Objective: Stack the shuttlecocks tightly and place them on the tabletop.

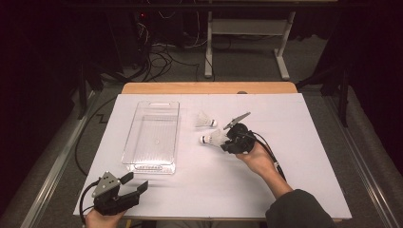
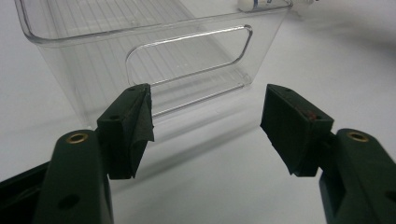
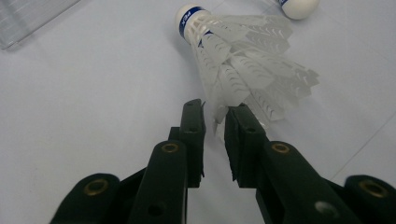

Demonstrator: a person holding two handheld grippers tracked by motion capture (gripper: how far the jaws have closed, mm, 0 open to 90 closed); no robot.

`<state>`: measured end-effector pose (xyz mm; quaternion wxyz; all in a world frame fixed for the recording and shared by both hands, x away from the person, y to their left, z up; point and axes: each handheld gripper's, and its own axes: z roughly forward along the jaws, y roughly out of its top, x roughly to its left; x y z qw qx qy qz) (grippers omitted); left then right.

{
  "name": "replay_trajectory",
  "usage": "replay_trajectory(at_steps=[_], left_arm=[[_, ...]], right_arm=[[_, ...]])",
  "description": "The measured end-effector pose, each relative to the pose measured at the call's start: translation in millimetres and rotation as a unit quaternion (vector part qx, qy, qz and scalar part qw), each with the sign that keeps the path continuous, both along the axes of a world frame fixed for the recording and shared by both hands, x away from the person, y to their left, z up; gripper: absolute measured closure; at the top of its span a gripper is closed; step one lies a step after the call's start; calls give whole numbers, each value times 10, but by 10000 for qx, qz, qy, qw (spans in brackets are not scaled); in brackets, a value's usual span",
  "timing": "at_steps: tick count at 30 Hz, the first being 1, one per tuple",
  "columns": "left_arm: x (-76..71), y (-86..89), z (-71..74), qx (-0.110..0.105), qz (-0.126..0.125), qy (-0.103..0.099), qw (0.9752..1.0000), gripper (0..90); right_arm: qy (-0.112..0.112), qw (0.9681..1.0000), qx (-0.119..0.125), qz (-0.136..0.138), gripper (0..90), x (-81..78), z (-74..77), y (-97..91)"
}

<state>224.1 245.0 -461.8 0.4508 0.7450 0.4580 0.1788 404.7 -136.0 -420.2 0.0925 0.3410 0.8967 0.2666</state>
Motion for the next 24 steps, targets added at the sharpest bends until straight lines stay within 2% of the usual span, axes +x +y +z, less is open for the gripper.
replay_trajectory(at_steps=[12,17,24], left_arm=[[2,-5,-1,11,-15,0,10000,346],[2,-8,-1,11,-15,3,10000,344],[2,-8,-1,10,-15,3,10000,344]], right_arm=[[-26,10000,27,-38,707,-12,10,-29],[-60,9999,-81,-67,663,-19,9,-36],[-138,9997,17,-175,641,-46,35,-93]])
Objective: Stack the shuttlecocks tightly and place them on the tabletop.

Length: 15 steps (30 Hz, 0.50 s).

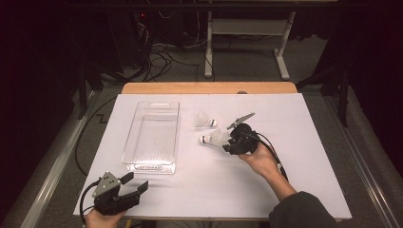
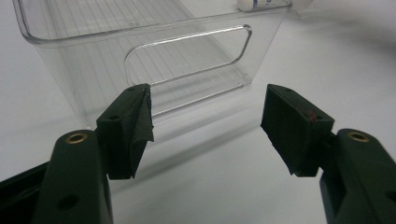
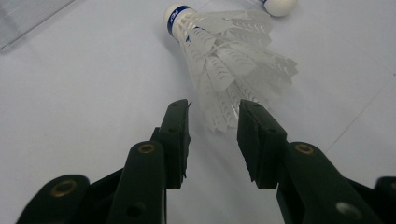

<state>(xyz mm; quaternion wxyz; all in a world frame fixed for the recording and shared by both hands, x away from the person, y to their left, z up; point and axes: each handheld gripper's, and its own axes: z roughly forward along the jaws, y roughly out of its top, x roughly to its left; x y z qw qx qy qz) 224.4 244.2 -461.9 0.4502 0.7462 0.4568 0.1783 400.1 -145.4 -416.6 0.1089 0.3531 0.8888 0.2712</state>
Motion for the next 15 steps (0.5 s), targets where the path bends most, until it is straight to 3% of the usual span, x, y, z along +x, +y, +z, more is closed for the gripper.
replay_trajectory(at_steps=[15], left_arm=[[3,-5,-3,1,12,8,10000,344]], right_arm=[[-187,9992,284,-211,618,-69,15,-187]])
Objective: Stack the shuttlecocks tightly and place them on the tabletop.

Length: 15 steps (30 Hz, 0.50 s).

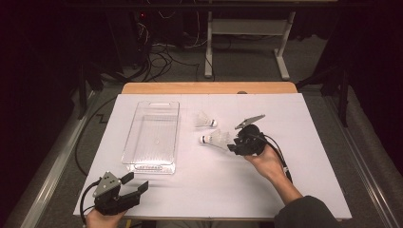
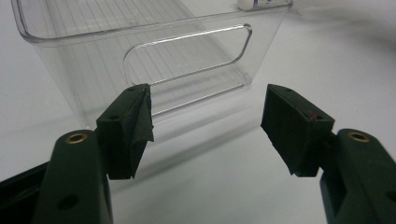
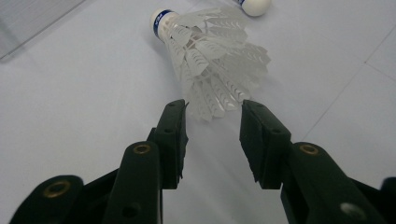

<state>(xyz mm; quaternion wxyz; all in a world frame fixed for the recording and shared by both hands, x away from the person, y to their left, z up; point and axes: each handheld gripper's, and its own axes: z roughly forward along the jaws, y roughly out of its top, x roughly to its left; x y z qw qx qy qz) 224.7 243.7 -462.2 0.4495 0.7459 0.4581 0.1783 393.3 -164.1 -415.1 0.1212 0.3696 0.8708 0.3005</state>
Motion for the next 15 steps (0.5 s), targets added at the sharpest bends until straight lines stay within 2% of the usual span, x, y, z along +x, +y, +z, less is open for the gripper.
replay_trajectory(at_steps=[15], left_arm=[[0,0,0,-4,7,-2,10000,344]], right_arm=[[-90,9996,174,-213,618,-20,64,-111]])
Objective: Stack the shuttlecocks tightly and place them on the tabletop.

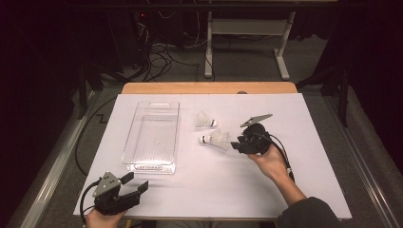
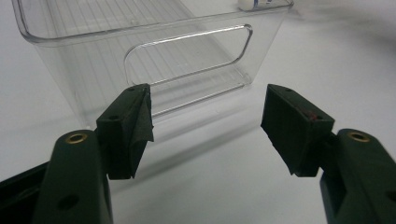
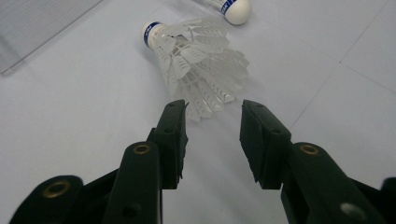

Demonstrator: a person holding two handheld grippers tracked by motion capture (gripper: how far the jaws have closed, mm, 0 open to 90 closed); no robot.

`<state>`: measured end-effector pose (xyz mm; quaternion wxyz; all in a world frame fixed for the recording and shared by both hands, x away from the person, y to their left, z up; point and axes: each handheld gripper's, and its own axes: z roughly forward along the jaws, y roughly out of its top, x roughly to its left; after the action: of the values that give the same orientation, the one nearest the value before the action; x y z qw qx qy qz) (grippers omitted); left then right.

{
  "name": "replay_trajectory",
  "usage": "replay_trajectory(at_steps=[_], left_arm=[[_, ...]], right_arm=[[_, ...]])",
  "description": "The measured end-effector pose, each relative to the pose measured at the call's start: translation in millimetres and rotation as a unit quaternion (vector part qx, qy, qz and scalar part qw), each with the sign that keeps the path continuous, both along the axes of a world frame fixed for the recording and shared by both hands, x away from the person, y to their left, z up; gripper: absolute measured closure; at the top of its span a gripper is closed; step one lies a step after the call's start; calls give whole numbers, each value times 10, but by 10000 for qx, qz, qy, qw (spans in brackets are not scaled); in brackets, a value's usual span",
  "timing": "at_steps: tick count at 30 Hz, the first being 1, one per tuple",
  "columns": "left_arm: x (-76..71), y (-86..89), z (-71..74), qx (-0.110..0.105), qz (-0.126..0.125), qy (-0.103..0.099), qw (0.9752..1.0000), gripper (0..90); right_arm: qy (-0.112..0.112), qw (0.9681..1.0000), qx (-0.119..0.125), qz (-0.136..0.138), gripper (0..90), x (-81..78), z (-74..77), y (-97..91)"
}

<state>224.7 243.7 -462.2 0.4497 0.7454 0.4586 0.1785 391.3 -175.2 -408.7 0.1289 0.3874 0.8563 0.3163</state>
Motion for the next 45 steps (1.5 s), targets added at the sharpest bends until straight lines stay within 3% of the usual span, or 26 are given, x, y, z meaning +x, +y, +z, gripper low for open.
replay_trajectory(at_steps=[8,45], left_arm=[[0,2,0,4,13,-8,10000,343],[59,95,10,-40,89,-29,9999,346]], right_arm=[[7,9998,87,-173,616,32,29,-35],[-72,9990,264,-363,613,209,178,57]])
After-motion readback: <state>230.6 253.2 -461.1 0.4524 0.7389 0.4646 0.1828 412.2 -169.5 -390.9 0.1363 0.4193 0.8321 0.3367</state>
